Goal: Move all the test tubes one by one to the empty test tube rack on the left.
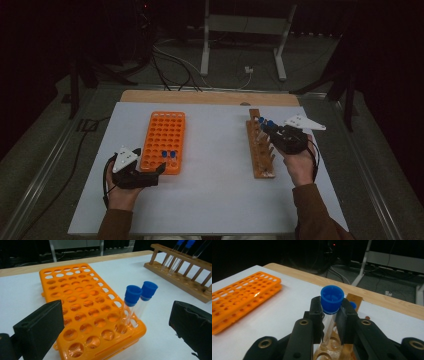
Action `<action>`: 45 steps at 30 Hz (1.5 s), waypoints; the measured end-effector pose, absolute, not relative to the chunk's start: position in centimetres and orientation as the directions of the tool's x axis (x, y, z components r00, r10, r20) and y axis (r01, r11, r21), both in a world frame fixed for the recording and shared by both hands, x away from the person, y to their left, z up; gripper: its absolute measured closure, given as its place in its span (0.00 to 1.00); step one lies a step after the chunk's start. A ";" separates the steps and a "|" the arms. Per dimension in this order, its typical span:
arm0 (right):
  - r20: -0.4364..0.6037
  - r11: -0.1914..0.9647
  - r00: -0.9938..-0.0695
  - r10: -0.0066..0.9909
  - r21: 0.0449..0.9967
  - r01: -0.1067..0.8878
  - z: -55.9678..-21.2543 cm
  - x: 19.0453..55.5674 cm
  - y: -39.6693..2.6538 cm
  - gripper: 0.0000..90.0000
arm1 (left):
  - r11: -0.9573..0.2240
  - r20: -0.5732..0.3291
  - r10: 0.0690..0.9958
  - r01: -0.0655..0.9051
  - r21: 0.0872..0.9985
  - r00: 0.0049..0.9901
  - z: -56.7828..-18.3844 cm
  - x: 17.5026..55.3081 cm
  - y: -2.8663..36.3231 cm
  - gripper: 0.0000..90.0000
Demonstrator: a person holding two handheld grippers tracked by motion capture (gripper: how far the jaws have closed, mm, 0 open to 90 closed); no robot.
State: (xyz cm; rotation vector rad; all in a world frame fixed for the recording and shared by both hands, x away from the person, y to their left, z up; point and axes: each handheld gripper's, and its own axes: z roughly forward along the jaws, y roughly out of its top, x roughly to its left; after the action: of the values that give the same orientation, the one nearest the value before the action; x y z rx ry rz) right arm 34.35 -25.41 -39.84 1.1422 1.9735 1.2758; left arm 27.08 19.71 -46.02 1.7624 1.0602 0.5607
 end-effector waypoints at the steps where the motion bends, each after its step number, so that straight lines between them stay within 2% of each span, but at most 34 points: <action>1: 0.017 0.201 -0.512 0.859 0.908 0.368 -39.8 34.3 -25.3 0.85 | -0.154 -0.087 0.851 0.404 0.902 0.518 -45.9 27.0 19.6 0.01; 13: 0.043 0.237 -0.591 0.805 0.891 0.388 -40.6 34.2 -22.9 0.85 | -0.175 -0.069 0.818 0.360 0.916 0.572 -44.2 26.7 17.9 0.01; 32: 0.069 0.285 -0.699 0.712 0.881 0.377 -40.7 33.2 -18.5 0.85 | -0.227 -0.043 0.721 0.295 0.928 0.692 -41.9 27.6 11.7 0.06; 39: 0.080 0.293 -0.725 0.684 0.880 0.374 -40.7 32.7 -17.4 0.84 | -0.258 -0.044 0.691 0.303 0.917 0.721 -42.5 28.3 9.3 0.10; 42: 0.078 0.301 -0.735 0.673 0.879 0.369 -40.7 32.5 -17.0 0.84 | -0.270 -0.046 0.672 0.303 0.914 0.739 -42.8 28.7 8.6 0.18; 45: 0.081 0.300 -0.742 0.666 0.881 0.366 -40.7 32.4 -16.6 0.85 | -0.275 -0.053 0.675 0.318 0.907 0.736 -43.3 29.3 7.9 0.20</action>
State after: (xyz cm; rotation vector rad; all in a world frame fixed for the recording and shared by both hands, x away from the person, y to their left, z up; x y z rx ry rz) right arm 32.38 -16.60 -40.66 0.9350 2.2728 1.4171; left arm 29.30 7.90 -43.27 1.8751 0.7668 0.4207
